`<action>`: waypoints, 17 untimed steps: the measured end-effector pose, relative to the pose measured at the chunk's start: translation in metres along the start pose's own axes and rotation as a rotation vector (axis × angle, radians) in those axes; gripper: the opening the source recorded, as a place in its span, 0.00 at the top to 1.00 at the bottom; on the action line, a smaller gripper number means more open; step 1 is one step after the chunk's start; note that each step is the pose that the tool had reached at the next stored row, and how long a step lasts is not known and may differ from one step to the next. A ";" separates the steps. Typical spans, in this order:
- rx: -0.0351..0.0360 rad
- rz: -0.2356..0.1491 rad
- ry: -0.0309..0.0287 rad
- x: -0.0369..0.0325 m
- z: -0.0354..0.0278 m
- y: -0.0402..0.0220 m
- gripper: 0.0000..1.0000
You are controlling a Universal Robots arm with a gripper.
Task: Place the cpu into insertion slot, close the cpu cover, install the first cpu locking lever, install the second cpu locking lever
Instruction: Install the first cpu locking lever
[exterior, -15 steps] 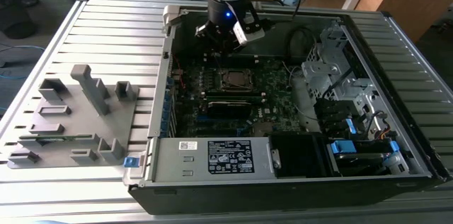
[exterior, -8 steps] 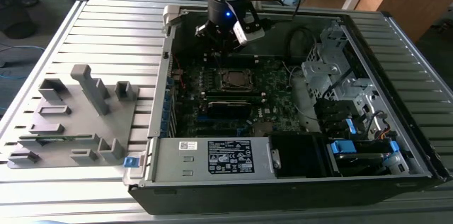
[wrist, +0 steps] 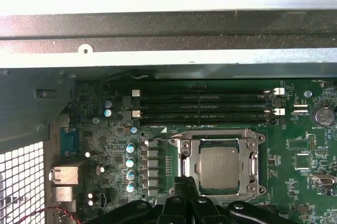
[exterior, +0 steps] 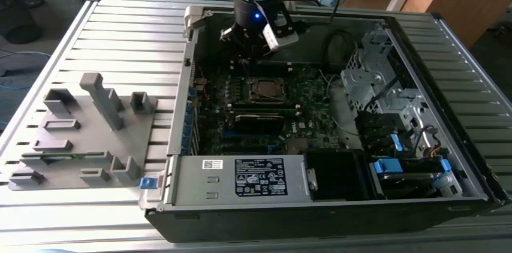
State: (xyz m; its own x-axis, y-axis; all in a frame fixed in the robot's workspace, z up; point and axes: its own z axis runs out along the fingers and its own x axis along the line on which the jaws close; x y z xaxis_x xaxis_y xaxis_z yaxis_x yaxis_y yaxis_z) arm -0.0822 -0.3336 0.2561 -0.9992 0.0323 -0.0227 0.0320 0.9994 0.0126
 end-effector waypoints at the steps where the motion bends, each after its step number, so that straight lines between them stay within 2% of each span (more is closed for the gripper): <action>1: 0.0000 0.000 -0.0001 0.0007 0.0001 0.0000 0.89; 10: 0.0001 0.000 -0.0001 0.0095 0.0001 -0.0004 0.89; 15: 0.0000 0.000 -0.0001 0.0195 0.0002 -0.0006 0.89; 17: 0.0000 0.000 -0.0002 0.0209 0.0002 -0.0006 0.89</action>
State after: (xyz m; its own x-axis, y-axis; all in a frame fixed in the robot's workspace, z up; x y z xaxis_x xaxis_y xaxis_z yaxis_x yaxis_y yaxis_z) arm -0.1031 -0.3336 0.2554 -0.9992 0.0322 -0.0229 0.0319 0.9994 0.0127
